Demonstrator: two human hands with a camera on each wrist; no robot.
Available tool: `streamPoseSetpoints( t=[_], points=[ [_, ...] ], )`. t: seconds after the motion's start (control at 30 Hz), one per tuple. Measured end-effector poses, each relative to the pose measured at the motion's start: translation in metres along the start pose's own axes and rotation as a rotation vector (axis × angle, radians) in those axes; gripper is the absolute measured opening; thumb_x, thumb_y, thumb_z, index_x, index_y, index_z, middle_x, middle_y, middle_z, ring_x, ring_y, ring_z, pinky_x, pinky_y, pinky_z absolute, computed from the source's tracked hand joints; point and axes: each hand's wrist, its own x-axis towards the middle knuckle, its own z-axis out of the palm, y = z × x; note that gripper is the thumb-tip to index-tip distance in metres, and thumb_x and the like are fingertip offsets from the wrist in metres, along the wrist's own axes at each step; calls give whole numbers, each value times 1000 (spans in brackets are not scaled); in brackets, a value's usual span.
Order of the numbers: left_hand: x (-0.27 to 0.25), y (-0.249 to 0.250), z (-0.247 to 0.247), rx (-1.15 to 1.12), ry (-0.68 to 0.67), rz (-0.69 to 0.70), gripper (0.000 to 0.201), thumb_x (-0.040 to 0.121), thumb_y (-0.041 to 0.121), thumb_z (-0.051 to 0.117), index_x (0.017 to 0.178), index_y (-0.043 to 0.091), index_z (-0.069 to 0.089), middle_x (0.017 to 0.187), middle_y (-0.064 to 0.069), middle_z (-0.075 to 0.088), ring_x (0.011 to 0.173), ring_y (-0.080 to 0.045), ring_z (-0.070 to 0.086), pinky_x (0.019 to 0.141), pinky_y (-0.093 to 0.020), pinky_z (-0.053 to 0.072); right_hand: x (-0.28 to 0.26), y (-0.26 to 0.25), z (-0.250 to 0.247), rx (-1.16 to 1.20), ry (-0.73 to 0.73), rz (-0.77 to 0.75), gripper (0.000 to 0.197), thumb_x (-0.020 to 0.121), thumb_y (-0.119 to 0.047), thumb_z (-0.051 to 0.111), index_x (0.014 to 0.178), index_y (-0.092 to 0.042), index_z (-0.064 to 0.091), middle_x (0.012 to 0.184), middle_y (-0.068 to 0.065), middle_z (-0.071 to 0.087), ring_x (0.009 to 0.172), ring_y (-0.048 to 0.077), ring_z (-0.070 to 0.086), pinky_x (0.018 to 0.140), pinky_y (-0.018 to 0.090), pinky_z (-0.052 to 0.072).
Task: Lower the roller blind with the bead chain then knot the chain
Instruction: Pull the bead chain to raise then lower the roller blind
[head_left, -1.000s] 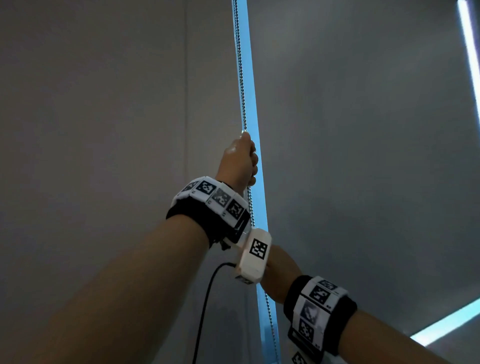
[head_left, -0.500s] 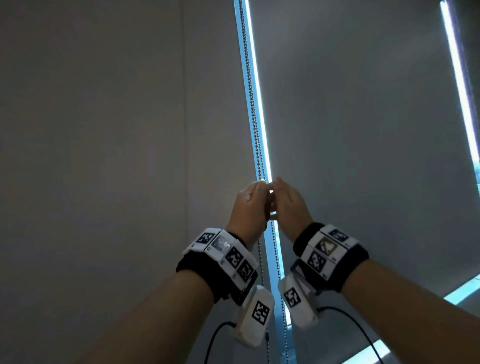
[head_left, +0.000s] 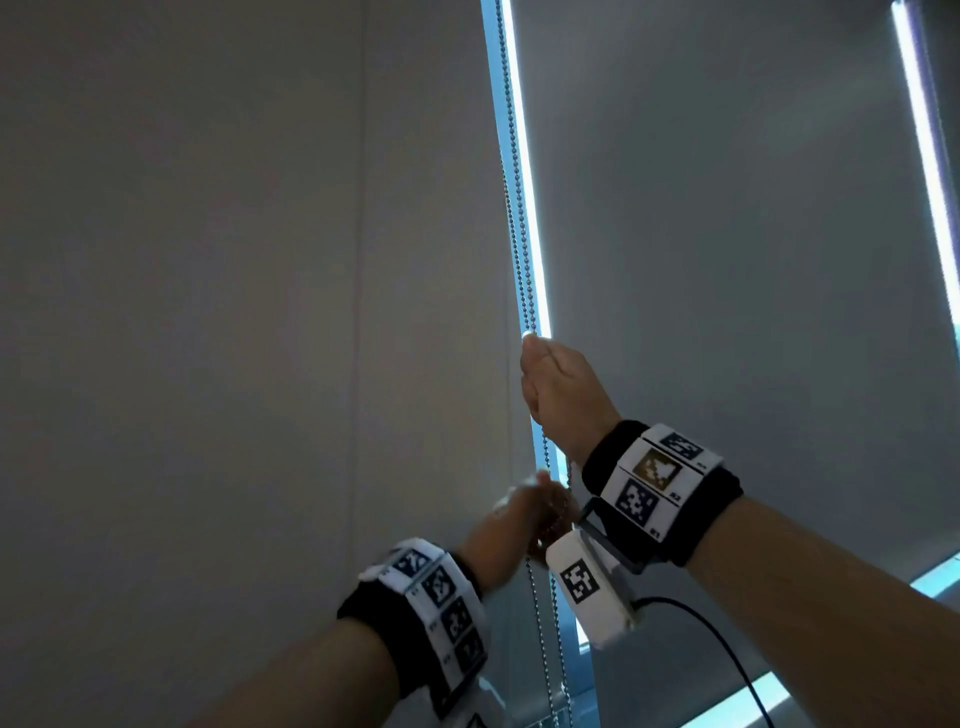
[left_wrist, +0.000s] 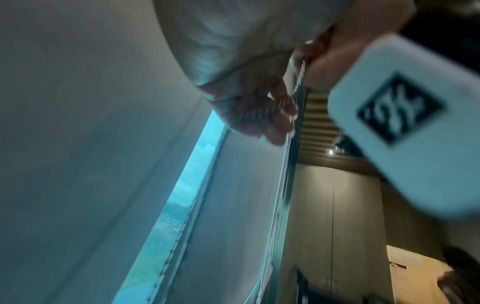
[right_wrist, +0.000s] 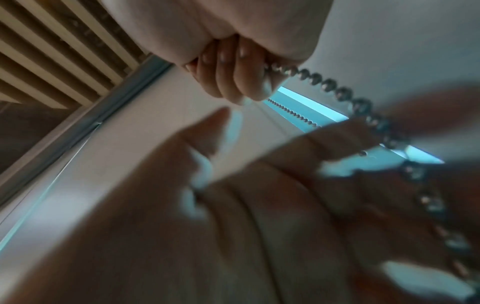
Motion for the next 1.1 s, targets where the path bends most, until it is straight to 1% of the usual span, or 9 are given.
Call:
streamPoseSetpoints(
  t=[0.13,0.23,0.3,0.47,0.57,0.67,0.8,0.93,1.1],
  points=[
    [21,47,-24,-69,43,44,72,91,58,3,100,19,63,98,-4,70,91,-16,66,85,-36,52,-4,18,2,-69,-52,-49,42,94,-37,34,60,-14,43,53,6,45,50,12,42,54,32,40],
    [38,84,-32,-167,110,116,71,92,60,9,102,10,60,101,-19,62,89,-27,61,74,-33,51,-11,36,0,-67,-92,-61,40,89,-42,34,66,-20,58,57,-1,59,54,14,54,57,37,45],
    [50,107,-33,-197,137,157,57,95,52,18,99,11,58,88,-13,65,77,-24,67,69,-31,52,-22,42,-4,-125,-110,-26,40,92,-40,34,56,-27,47,45,-10,44,43,4,37,51,31,32],
    [68,140,-27,-240,209,219,33,97,36,39,114,10,51,78,-7,60,58,-14,66,55,-28,56,-60,73,-4,-288,-224,-39,46,86,-50,24,66,-12,43,63,10,49,61,16,42,63,37,39],
    [75,138,-23,-213,339,235,25,95,37,41,92,17,56,59,5,46,42,-8,43,40,-21,37,-81,95,-6,-314,-291,-5,49,79,-55,18,69,-16,47,73,9,56,67,18,49,69,38,44],
    [77,125,-15,-150,430,254,34,92,27,34,58,23,33,43,11,29,38,-8,20,39,-19,19,-93,107,-14,-333,-339,25,40,74,-54,18,60,-27,44,69,3,59,65,14,53,64,34,43],
    [77,116,-10,-168,422,275,37,92,23,33,55,24,25,42,12,26,36,-7,18,38,-17,17,-81,103,-21,-242,-351,75,41,76,-56,23,61,-33,53,57,-10,54,54,-1,46,60,23,38],
    [71,101,-5,-139,396,263,39,92,23,33,53,24,26,41,12,26,36,-6,17,40,-17,16,-43,74,-25,-24,-212,58,35,86,-49,28,83,-28,56,74,-3,61,65,9,55,64,22,42],
    [48,74,9,-122,389,168,41,96,24,36,54,22,37,42,11,33,37,-7,26,42,-19,22,-12,55,-32,-25,-100,27,27,86,-45,32,81,-30,54,81,-2,63,73,16,60,65,27,45]
  ],
)
